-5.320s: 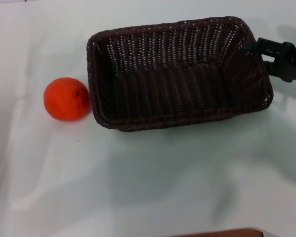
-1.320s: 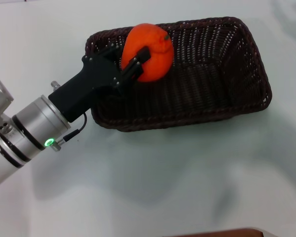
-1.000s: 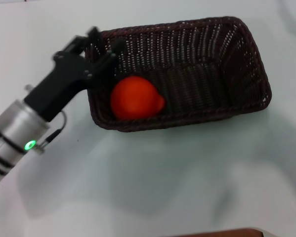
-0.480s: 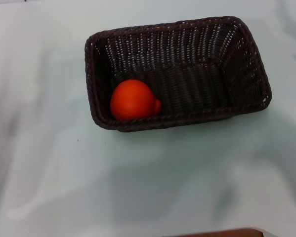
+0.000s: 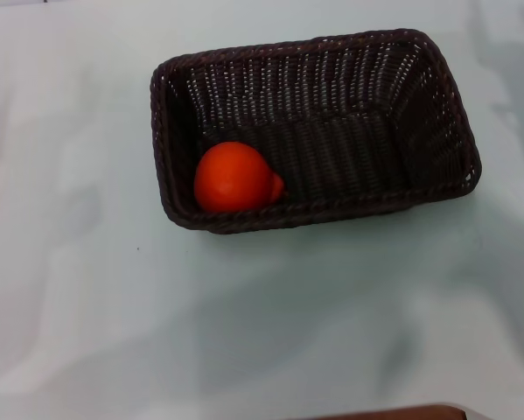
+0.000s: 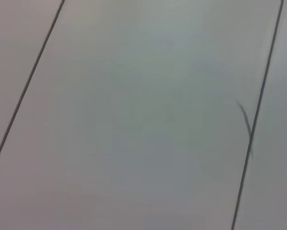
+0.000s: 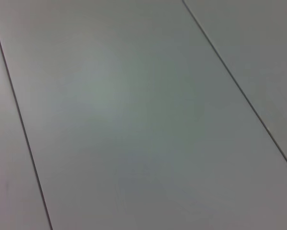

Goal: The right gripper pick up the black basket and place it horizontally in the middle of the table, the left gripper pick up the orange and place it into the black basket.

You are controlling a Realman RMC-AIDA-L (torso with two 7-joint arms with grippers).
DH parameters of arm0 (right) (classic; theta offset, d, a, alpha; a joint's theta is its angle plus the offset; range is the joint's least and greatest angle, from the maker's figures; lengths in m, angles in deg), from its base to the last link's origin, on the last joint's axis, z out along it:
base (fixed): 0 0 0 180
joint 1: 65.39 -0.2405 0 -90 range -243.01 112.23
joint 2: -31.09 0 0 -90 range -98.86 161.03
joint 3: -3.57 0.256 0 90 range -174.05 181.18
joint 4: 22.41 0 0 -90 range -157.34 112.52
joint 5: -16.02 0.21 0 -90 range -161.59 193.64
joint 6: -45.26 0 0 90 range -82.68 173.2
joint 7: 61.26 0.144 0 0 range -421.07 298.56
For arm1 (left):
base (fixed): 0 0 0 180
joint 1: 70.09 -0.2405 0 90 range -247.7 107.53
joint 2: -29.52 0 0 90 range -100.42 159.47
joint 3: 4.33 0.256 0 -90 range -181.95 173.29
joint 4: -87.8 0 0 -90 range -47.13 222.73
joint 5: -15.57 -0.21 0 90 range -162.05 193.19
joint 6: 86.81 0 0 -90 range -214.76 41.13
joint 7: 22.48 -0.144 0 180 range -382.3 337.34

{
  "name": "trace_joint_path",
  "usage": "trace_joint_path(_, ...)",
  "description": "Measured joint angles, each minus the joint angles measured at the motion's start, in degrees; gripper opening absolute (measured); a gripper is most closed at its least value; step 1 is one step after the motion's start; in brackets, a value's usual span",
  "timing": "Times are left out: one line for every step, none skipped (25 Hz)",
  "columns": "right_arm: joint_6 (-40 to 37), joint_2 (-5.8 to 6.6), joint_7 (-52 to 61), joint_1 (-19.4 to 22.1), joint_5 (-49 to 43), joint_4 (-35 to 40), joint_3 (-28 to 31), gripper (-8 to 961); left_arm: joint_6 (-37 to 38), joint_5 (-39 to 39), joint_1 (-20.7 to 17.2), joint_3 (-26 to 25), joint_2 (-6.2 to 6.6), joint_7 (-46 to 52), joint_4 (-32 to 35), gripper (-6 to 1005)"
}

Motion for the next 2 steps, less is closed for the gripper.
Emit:
trace_joint_path(-0.4,-0.02,-0.9,-0.1,0.0,-0.3,0.0,745,0.1,0.0,0.4,-0.2,0.00,-1.4,0.4,897)
trace_joint_path(-0.8,-0.02,-1.5,-0.3,0.0,-0.4,0.0,745,0.1,0.0,0.9,-0.3,-0.01,-2.7,1.0,897)
